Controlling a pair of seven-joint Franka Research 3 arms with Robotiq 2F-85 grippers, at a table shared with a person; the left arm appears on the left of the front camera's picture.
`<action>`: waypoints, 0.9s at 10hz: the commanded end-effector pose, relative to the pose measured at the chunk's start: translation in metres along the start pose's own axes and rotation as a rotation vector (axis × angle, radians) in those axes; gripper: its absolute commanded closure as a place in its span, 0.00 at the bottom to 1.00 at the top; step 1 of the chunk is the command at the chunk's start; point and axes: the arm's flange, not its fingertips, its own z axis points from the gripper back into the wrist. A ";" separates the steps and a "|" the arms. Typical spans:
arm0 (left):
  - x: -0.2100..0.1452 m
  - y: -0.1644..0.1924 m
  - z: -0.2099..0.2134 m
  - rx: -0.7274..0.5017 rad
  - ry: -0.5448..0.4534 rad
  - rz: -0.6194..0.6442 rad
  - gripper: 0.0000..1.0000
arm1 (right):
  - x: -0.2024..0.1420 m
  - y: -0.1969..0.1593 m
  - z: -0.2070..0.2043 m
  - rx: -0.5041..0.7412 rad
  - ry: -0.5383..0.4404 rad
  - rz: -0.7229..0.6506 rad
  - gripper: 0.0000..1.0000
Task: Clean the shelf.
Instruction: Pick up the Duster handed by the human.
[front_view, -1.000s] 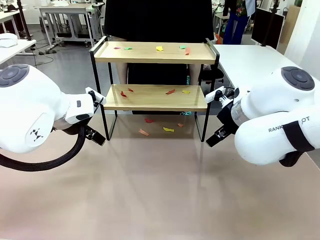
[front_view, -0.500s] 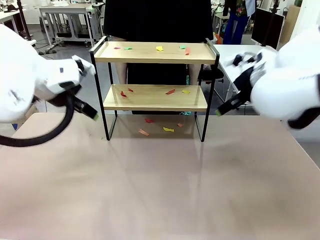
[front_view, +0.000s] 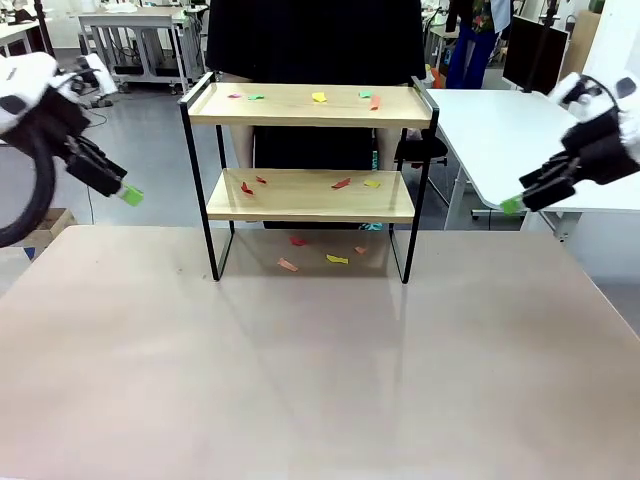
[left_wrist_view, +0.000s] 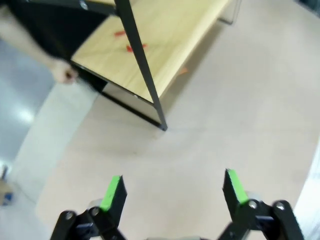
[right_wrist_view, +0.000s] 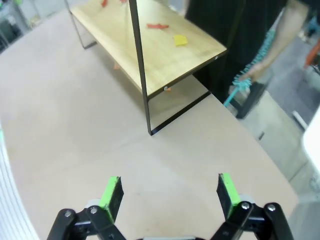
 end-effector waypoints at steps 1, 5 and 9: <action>-0.026 0.057 -0.008 -0.140 -0.074 -0.083 0.00 | -0.024 -0.047 -0.013 0.135 -0.107 0.073 0.00; -0.073 0.092 -0.021 -0.158 -0.193 -0.078 0.00 | -0.048 -0.059 -0.024 0.121 -0.167 0.009 0.00; -0.072 0.074 -0.006 -0.151 -0.194 -0.102 0.00 | -0.053 -0.049 -0.005 0.137 -0.179 0.063 0.00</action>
